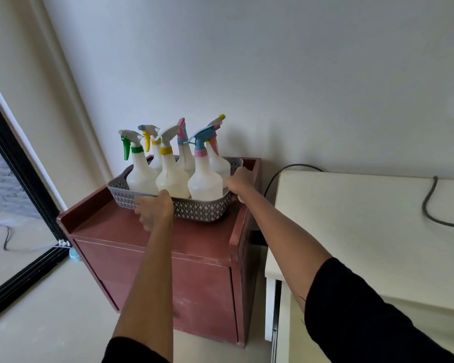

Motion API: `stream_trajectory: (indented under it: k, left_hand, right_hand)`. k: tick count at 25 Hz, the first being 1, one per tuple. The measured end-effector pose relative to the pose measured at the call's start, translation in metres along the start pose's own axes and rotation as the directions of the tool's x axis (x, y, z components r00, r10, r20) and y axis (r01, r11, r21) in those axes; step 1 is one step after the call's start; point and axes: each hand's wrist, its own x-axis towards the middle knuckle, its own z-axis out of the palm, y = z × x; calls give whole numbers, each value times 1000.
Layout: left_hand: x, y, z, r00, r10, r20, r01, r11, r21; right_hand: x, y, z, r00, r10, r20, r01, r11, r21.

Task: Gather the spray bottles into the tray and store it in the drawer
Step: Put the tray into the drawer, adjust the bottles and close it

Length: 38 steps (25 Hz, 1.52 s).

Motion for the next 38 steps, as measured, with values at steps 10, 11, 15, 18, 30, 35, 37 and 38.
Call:
stream_trajectory:
  k: [10, 11, 15, 18, 30, 35, 37, 38]
  left_hand:
    - [-31, 42, -31, 964, 258, -69, -256, 966, 47]
    - [-34, 46, -36, 962, 262, -77, -261, 965, 25]
    - [-44, 54, -52, 956, 272, -107, -280, 958, -68]
    - [-61, 52, -60, 964, 266, -3, -265, 957, -116]
    - [-165, 55, -73, 790, 341, 510, -305, 940, -155]
    - [-210, 38, -80, 700, 318, 639, -414, 910, 1]
    - [-224, 29, -84, 660, 312, 684, -502, 860, 92]
    - [-228, 26, -84, 639, 308, 705, -551, 822, 141]
  right_hand:
    - [-30, -15, -69, 987, -48, -154, 59, 996, 68]
    - [-37, -14, -79, 985, -30, -170, 48, 994, 102]
    - [-77, -1, -123, 975, 13, -222, 31, 980, 197]
    - [-112, 13, -162, 970, 30, -239, 8, 988, 156]
    - [-233, 100, -287, 926, 106, -363, -75, 992, 98]
    - [-284, 134, -325, 910, 143, -388, -125, 990, 71]
    - [-302, 150, -339, 914, 165, -369, -155, 986, 59]
    - [-312, 157, -345, 918, 171, -359, -164, 985, 51]
